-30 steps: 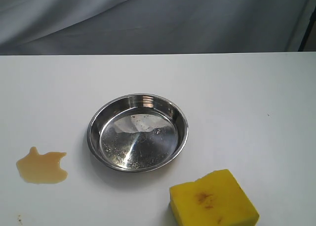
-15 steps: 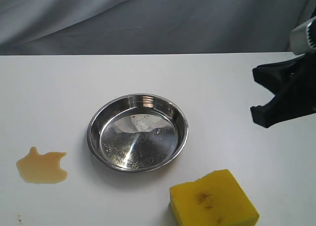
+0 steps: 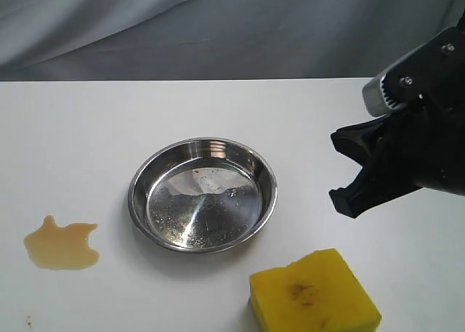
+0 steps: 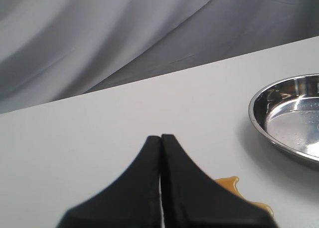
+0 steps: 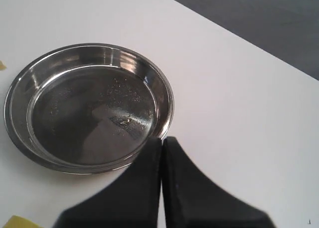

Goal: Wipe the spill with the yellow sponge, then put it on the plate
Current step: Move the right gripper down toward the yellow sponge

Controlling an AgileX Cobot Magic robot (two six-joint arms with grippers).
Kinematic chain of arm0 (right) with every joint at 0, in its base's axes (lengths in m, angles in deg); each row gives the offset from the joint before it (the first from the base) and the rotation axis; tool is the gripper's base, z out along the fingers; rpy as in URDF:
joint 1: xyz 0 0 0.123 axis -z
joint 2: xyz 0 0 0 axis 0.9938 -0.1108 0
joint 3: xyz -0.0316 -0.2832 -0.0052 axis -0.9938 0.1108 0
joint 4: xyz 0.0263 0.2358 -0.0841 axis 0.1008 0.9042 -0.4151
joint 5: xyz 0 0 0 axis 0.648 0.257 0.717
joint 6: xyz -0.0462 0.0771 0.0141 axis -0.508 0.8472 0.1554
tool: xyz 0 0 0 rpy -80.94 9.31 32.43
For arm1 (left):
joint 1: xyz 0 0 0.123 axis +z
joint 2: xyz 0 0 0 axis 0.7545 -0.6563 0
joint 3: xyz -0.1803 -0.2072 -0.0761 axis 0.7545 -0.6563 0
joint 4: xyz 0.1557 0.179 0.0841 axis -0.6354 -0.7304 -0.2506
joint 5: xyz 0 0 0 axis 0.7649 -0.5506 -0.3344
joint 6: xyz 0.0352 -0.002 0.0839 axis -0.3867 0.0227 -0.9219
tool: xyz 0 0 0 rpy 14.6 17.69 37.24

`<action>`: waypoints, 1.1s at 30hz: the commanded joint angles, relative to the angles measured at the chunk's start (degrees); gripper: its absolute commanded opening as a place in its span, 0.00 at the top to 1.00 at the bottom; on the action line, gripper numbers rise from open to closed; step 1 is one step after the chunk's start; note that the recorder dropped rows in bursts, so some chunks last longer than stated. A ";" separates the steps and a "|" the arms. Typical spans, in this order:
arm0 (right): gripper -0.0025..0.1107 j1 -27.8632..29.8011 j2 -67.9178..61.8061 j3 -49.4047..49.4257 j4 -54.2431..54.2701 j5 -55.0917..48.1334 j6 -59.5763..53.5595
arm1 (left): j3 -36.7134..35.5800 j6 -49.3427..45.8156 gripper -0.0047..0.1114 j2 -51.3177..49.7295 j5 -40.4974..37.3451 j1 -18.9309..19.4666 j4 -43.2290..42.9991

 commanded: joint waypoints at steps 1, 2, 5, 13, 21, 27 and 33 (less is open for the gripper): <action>0.98 -0.31 -1.44 -0.31 -0.62 1.82 -0.13 | 0.17 0.28 0.96 0.28 0.41 0.07 -0.08; 0.98 -0.31 -1.57 -0.31 -0.62 1.82 -0.13 | 0.17 0.28 0.96 0.28 0.41 0.07 -0.08; 0.98 -0.31 -1.58 -0.31 -0.62 1.94 -0.02 | 0.17 0.28 0.96 0.28 0.41 0.07 -0.08; 0.98 -0.31 -1.58 -0.31 -0.62 2.32 -0.01 | 0.17 0.28 0.96 0.28 0.41 0.07 -0.08; 0.98 -0.31 -1.58 -0.31 -0.62 2.45 -0.01 | 0.17 0.28 0.96 0.28 0.41 0.07 -0.08; 0.98 -0.31 -1.58 -0.31 -0.62 1.75 -0.01 | 0.17 0.28 0.96 0.28 0.41 0.07 -0.08; 0.98 -2.09 -1.58 -0.31 -0.62 -0.08 -1.72 | 0.17 0.28 0.96 0.28 0.41 0.07 -0.08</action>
